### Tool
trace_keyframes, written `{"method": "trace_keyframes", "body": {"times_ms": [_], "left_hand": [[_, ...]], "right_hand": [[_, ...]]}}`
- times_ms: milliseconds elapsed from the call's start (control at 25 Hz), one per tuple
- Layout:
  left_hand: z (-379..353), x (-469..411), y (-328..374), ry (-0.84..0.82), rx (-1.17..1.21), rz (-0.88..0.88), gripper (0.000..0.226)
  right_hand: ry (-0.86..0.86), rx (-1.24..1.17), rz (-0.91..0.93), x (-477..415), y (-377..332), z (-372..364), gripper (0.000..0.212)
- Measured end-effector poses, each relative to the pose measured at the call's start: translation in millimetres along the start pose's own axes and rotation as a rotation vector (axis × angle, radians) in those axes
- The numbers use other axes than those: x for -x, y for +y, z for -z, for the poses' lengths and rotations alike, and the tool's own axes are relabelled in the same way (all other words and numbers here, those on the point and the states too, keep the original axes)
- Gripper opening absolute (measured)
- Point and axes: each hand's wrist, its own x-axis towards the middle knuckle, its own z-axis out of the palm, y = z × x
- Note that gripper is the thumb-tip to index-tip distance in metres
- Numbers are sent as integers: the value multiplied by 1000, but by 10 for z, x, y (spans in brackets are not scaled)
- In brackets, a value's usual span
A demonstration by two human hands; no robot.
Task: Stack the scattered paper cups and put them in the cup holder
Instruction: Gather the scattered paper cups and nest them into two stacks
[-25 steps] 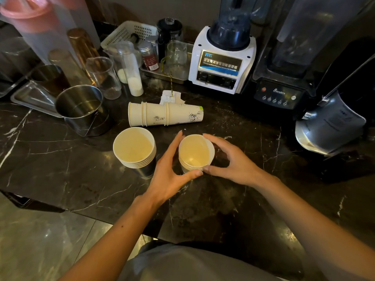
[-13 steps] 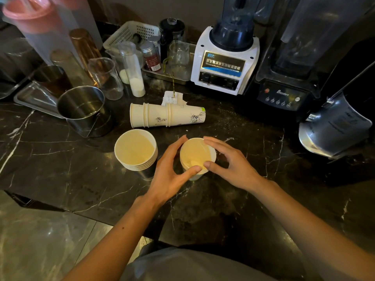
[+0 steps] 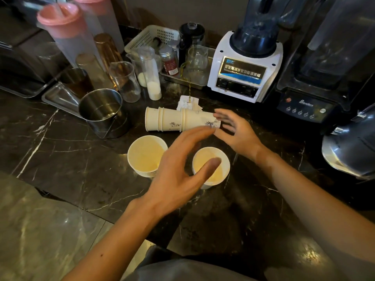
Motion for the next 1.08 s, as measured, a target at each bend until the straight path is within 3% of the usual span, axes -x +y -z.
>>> {"method": "trace_keyframes", "body": {"times_ms": [120, 240, 400, 560, 800, 1080], "left_hand": [[303, -274, 284, 5, 20, -57, 43], [599, -644, 190, -13, -155, 8, 41], [795, -1199, -423, -150, -323, 232, 46], [775, -1526, -1139, -268, -579, 340, 55], [542, -1707, -1732, -402, -727, 362, 72], [479, -1746, -1871, -495, -940, 265, 81]], "right_hand": [[-17, 119, 1, -334, 81, -56, 60], [-78, 285, -18, -577, 128, -134, 66], [-187, 480, -70, -842, 114, -205, 76], [-268, 627, -135, -1012, 152, -255, 82], [-336, 743, -196, -1192, 260, -373, 84], [-322, 835, -131, -1177, 288, -361, 82]]}}
